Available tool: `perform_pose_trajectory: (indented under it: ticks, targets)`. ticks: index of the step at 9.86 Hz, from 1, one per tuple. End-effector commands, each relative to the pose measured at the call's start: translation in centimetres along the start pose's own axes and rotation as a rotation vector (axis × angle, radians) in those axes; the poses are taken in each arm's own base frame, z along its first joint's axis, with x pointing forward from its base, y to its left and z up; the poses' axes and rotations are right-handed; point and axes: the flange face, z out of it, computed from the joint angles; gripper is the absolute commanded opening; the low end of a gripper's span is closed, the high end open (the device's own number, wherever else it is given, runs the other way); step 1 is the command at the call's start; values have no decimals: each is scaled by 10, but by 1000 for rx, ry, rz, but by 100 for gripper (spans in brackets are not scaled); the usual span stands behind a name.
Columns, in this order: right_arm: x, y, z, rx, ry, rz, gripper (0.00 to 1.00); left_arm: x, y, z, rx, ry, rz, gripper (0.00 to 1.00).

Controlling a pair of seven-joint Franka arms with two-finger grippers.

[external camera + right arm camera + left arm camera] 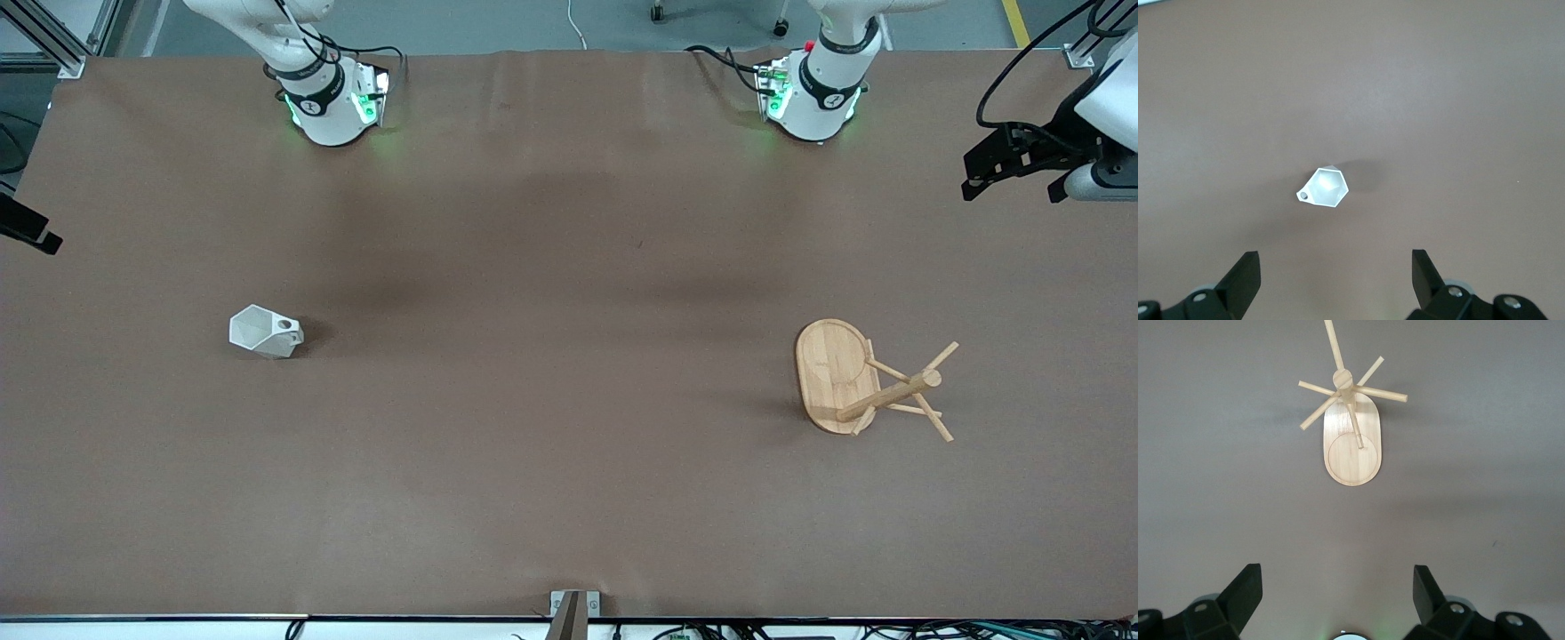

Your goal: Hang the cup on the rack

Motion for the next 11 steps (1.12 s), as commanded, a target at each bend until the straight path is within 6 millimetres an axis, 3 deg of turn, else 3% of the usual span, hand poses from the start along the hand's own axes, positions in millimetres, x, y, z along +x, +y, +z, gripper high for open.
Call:
perform_pose_trajectory:
  ticks: [1,3,6,9,11]
  targets:
    - [5,-5,72,12,-27,-22,100,10,1,14,17,-40,16,100]
    - [6,-4,127,10,-54,-41,100,10,2,15,15,-42,16,100]
    - [26,7,200,6,-107,-80,100,12,4,19,8,-50,18,100]
    - [14,6,277,5,-35,-100,100,14,1,21,12,-53,15,100]
    - [16,5,314,1,-52,-116,100,18,5,19,11,-46,25,100]
